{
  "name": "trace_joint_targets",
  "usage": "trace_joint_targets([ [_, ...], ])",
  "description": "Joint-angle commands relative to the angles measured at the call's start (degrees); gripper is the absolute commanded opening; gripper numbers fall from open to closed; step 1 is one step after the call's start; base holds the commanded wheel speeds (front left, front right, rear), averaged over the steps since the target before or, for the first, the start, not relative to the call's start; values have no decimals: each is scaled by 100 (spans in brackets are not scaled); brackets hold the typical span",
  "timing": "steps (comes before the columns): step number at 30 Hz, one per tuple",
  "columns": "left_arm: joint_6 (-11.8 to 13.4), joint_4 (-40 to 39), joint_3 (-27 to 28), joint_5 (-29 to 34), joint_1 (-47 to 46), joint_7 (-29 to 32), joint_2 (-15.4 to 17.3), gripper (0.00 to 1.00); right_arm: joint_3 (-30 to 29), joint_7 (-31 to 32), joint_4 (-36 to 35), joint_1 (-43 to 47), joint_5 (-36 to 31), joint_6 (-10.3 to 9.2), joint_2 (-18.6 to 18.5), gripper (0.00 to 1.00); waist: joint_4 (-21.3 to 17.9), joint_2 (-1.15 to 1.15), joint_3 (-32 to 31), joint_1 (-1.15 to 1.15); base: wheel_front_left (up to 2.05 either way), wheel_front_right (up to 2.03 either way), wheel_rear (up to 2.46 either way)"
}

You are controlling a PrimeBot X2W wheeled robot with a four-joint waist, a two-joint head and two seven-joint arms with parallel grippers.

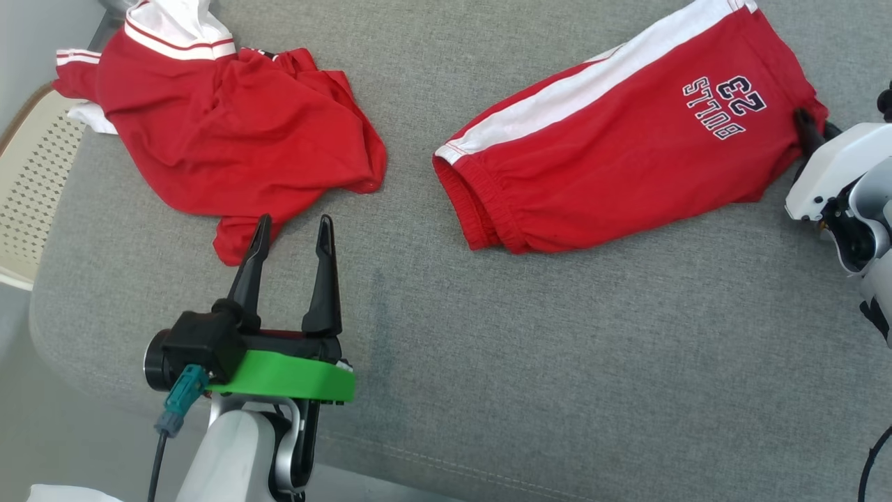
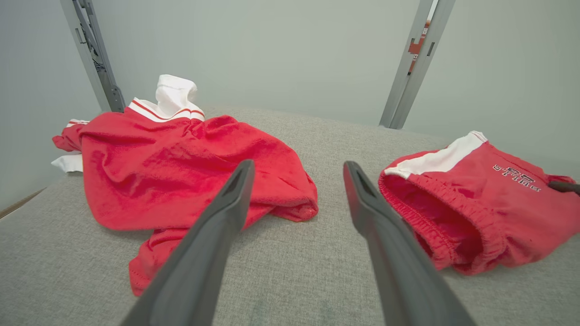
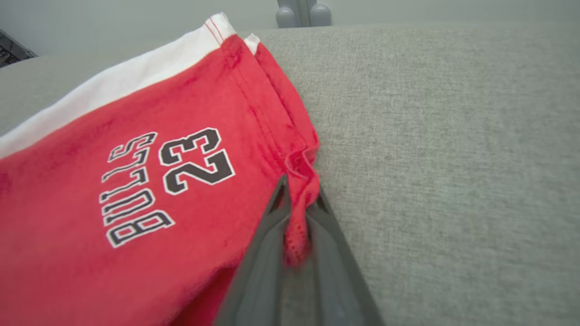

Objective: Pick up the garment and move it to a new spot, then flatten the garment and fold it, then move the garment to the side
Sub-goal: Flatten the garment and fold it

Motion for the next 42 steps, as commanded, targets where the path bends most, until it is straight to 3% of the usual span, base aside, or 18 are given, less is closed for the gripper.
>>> trace_joint_targets([
  [1, 31, -16, -2, -22, 85, -2, 10, 100, 5, -51, -3, 96, 91, -12, -34, 0, -31, 0, -23, 0, 0, 0, 0],
  [13, -53, 107, 211, 248, 222, -3, 11, 100, 123, -723, -519, 740, 665, -11, -189, 0, -580, 0, -517, 0, 0, 0, 0],
  [26, -230, 121, 583, 498, 536, -2, 12, 100, -385, -1101, -770, 2067, 1607, -11, -688, 0, -1160, 0, -857, 0, 0, 0, 0],
  [36, -252, 173, 615, 547, 519, -3, 12, 100, -428, -1159, -1018, 1857, 1509, -10, -530, 0, -1298, 0, -917, 0, 0, 0, 0],
  [42, -305, 204, 703, 565, 631, -3, 12, 100, -452, -1162, -1826, 1598, 992, -10, -211, 0, -1314, 0, -1150, 0, 0, 0, 0],
])
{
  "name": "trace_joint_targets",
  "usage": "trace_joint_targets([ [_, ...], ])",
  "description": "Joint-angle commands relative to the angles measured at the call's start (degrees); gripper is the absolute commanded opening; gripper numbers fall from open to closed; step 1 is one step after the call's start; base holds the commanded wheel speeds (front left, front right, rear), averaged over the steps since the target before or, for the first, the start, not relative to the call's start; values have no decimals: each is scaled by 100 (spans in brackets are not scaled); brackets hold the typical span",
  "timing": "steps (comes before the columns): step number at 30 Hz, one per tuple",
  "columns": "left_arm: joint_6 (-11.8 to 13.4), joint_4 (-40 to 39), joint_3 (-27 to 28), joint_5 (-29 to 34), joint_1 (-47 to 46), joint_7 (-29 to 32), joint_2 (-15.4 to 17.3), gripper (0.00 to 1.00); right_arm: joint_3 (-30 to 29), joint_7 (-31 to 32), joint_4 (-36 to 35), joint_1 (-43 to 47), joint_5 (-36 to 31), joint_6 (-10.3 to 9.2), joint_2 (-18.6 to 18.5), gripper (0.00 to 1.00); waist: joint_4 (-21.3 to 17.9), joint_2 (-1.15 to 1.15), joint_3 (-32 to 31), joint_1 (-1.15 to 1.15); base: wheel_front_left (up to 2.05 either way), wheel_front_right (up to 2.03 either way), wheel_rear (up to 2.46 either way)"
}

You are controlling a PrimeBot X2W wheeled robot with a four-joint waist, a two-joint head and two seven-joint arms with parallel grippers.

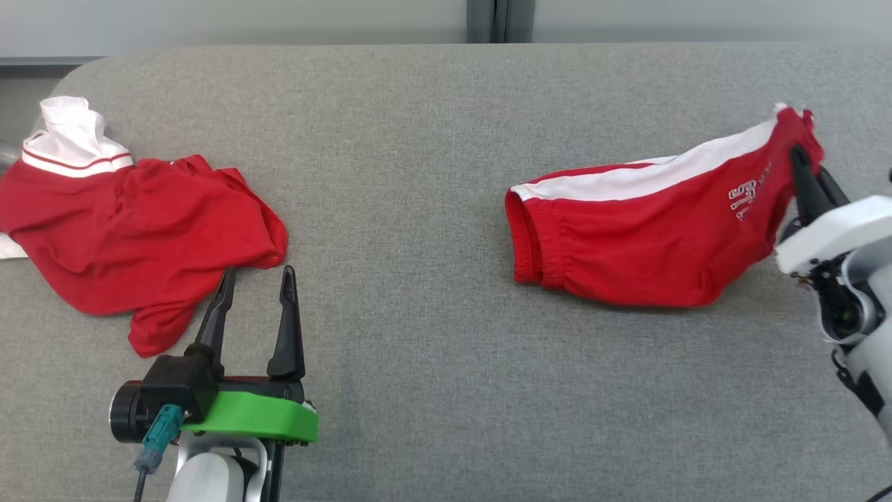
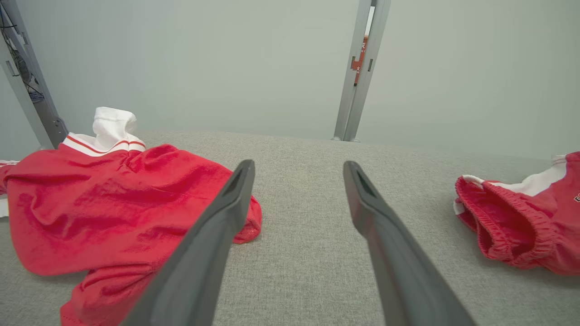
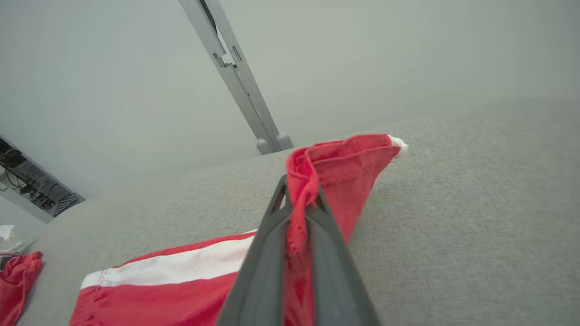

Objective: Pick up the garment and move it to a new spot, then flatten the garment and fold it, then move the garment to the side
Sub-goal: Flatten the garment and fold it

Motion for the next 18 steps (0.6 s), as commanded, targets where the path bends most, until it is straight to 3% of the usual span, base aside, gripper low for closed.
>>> trace_joint_targets([
  [1, -28, -10, 20, 21, 73, -1, 15, 100, 14, -25, -178, -25, -131, -6, 70, 0, 14, 0, -56, 0, 0, 0, 0],
  [9, -8, -40, -20, -58, 155, -1, 15, 100, 380, -25, -1035, 171, -664, -6, 438, 0, 155, 0, -149, 0, 0, 0, 0],
  [18, 51, -66, -91, -172, 218, -1, 15, 100, 880, 113, -1522, 594, -1059, -6, 809, 0, 366, 0, -106, 0, 0, 0, 0],
])
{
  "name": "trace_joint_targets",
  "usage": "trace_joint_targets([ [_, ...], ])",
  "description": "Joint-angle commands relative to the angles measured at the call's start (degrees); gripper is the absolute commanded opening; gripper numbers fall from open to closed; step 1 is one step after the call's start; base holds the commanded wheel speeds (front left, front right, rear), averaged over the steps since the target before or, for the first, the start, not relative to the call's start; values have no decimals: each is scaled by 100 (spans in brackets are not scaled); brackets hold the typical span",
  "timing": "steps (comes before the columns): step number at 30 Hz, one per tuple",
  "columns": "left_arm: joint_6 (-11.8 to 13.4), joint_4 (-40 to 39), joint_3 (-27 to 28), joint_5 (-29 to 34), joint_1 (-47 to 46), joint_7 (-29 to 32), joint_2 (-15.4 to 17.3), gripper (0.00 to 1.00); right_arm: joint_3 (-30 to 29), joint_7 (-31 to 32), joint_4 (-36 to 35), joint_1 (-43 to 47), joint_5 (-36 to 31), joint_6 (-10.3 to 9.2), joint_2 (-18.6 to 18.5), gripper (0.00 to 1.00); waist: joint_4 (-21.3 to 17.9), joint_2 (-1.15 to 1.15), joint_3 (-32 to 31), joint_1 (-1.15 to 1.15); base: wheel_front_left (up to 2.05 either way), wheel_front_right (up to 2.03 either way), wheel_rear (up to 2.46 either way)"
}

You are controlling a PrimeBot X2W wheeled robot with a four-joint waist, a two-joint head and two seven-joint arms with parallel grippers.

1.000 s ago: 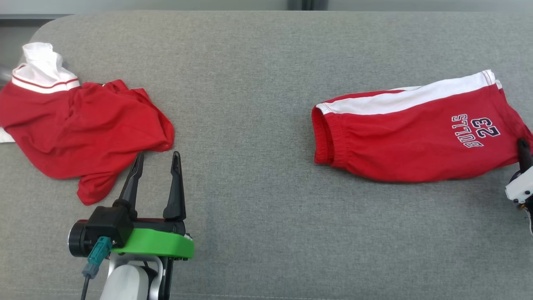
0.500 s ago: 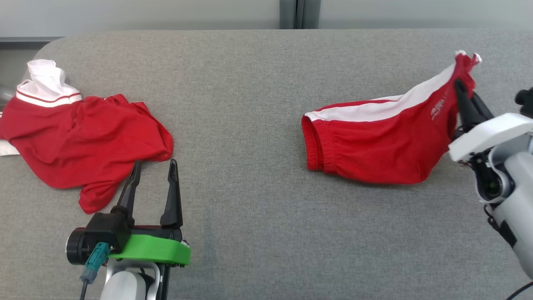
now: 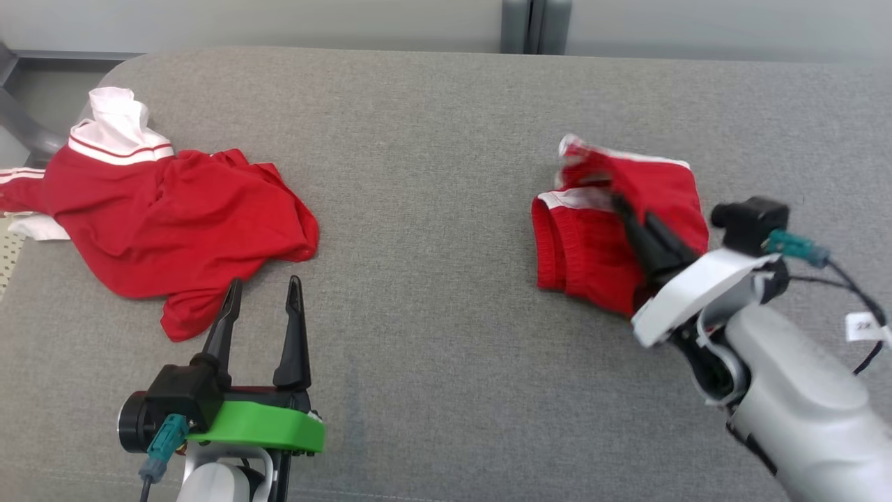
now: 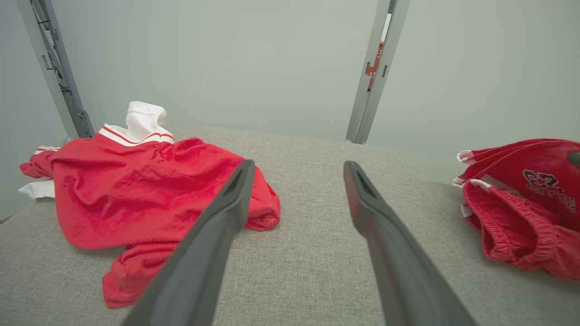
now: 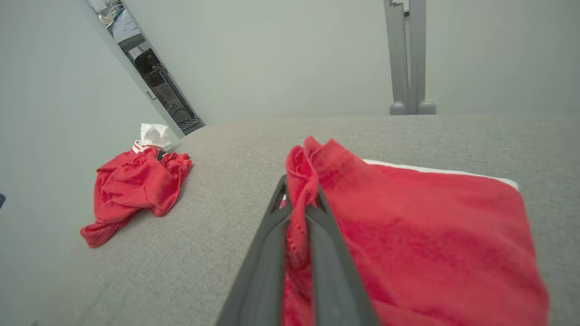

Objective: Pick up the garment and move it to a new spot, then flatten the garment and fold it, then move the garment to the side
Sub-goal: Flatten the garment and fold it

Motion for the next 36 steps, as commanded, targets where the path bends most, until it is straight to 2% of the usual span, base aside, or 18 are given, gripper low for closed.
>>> trace_joint_targets([
  [1, 26, -3, -24, -52, 79, -1, 15, 100, 76, 32, -37, 163, -78, -6, 47, 0, 61, 0, 21, 0, 0, 0, 0],
  [8, 62, -2, -105, -123, 4, -1, 15, 100, 341, 48, -13, 575, -117, -6, 235, 0, 143, 0, 117, 0, 0, 0, 0],
  [10, 85, -3, -113, -132, -20, -1, 15, 100, 375, 9, 2, 631, -157, -6, 256, 82, 145, 0, 129, 0, 0, 0, 0],
  [11, 98, 0, -114, -122, -23, -1, 15, 100, 401, -7, 3, 662, -189, -6, 240, 100, 143, 0, 130, 0, 0, 0, 0],
  [16, 105, 16, -77, -96, -6, -1, 15, 100, 171, -82, -134, 715, -216, -6, 104, 100, 110, 0, 102, 0, 0, 0, 0],
  [23, 52, 7, 3, -23, 62, -1, 15, 100, -942, -110, -422, 837, -408, -6, -143, 100, 73, 0, 32, 0, 0, 0, 0],
  [29, 20, -21, -29, 2, 35, -1, 15, 100, -1698, -111, -287, 957, -811, -6, -321, 100, 118, 0, 76, 0, 0, 0, 0],
  [30, 19, -21, -36, 5, 16, -1, 15, 100, -1783, -111, -221, 969, -845, -6, -315, 36, 129, 0, 92, 0, 0, 0, 0],
  [31, 17, -18, -47, 5, 1, -1, 15, 100, -1821, -110, -150, 970, -881, -6, -317, 10, 139, 0, 103, 0, 0, 0, 0],
  [32, 15, -13, -58, 3, -16, -1, 15, 100, -1840, -110, -57, 959, -920, -6, -315, 0, 152, 0, 116, 0, 0, 0, 0],
  [36, 10, 4, -109, -16, -81, -1, 15, 100, -1665, -111, 344, 853, -1064, -6, -257, 0, 210, 0, 167, 0, 0, 0, 0],
])
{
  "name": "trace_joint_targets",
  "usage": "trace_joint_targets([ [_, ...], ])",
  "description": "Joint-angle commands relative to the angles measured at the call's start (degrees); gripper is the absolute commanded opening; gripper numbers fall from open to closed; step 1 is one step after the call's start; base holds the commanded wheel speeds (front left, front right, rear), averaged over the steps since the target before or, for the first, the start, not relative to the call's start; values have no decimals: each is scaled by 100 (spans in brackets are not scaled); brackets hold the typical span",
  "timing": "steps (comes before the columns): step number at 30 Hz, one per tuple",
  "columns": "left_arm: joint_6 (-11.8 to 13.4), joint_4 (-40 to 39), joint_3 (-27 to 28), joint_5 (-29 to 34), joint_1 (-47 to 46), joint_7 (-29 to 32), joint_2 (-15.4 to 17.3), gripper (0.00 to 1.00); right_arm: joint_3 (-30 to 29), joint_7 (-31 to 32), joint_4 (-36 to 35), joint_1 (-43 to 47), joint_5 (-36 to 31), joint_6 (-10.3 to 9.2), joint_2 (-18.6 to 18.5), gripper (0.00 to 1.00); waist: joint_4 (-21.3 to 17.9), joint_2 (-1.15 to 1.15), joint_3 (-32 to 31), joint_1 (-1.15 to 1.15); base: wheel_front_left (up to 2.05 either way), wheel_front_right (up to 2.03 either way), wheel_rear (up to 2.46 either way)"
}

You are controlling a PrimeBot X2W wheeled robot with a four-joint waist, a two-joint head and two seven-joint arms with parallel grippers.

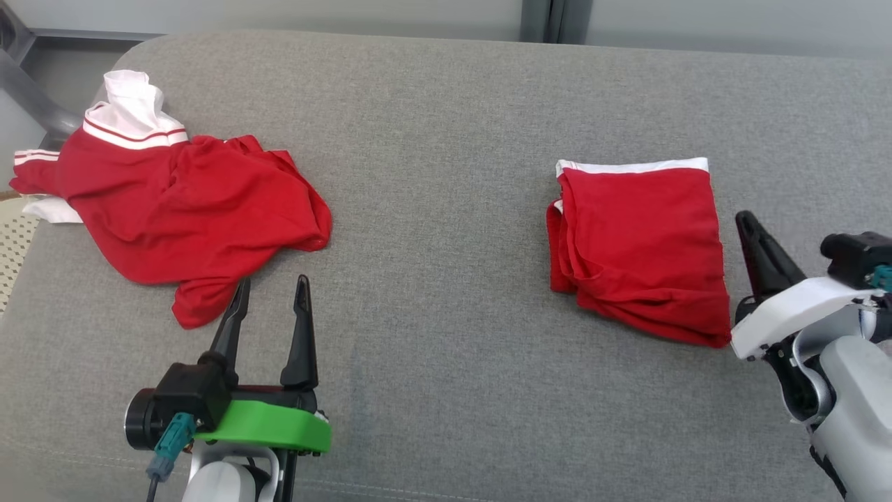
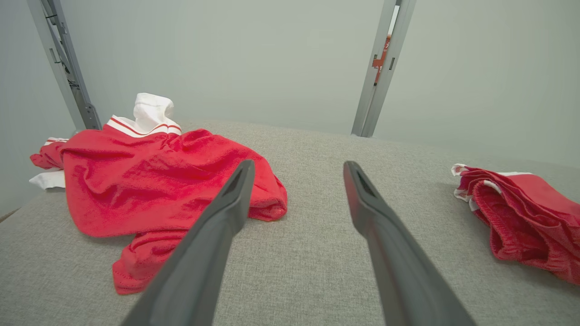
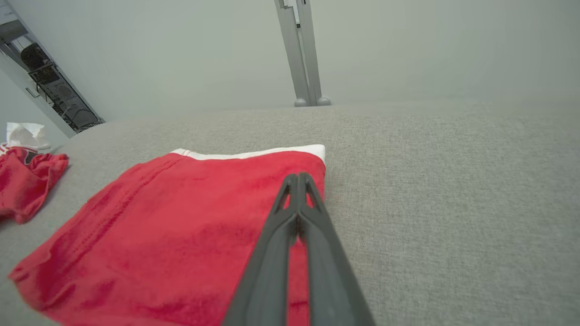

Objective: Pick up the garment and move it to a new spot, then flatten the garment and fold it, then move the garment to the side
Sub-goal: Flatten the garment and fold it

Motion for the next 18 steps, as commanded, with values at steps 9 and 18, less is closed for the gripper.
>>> trace_joint_targets([
  [9, -11, 20, -54, -15, -114, -1, 15, 100, 626, -17, 471, -159, -269, -6, 501, 0, 140, 0, 93, 0, 0, 0, 0],
  [18, 10, 20, -66, -11, -142, -1, 15, 100, 1280, -17, 351, -121, -404, -6, 1256, 0, 135, 0, 141, 0, 0, 0, 0],
])
